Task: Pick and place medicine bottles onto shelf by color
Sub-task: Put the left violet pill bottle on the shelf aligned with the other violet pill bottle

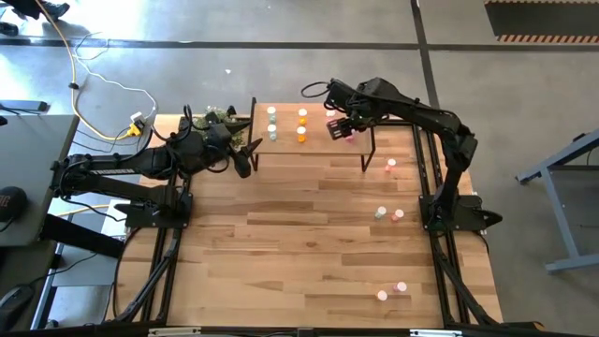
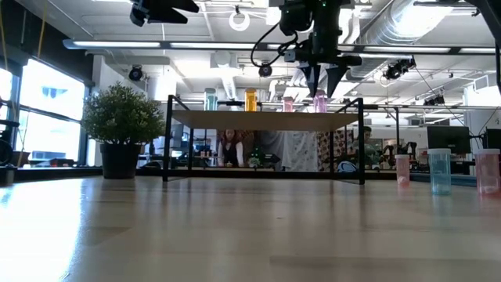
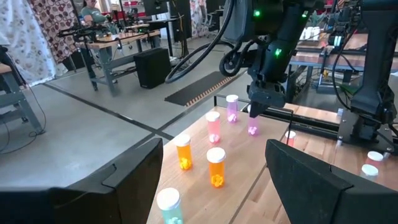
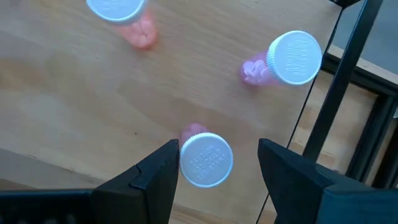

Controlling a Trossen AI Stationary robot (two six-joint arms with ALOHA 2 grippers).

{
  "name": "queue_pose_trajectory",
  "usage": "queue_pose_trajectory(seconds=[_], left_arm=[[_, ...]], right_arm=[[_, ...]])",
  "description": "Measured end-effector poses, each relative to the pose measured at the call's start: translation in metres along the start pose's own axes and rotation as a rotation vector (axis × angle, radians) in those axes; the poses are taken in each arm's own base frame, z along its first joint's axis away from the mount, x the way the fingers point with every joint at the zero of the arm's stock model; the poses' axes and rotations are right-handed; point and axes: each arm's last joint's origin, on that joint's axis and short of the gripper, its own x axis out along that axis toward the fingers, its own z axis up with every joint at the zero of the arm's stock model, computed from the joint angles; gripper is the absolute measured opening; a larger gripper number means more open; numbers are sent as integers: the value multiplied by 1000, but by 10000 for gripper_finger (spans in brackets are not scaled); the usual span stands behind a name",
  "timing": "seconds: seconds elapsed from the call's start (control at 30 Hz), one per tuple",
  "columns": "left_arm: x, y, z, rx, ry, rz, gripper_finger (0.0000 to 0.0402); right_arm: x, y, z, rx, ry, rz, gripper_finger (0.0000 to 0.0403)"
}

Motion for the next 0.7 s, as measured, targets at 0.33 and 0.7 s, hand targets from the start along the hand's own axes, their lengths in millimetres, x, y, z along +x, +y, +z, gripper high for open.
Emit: queue_pose_trajectory(seconds=[0.33, 0.7], left_arm=[[0, 0, 0, 9, 0, 0, 275], [0, 0, 0, 9, 0, 0, 275]], right_arm=[[0, -2, -2, 12, 17, -22, 191], [0, -5, -4, 8, 19, -73, 190]])
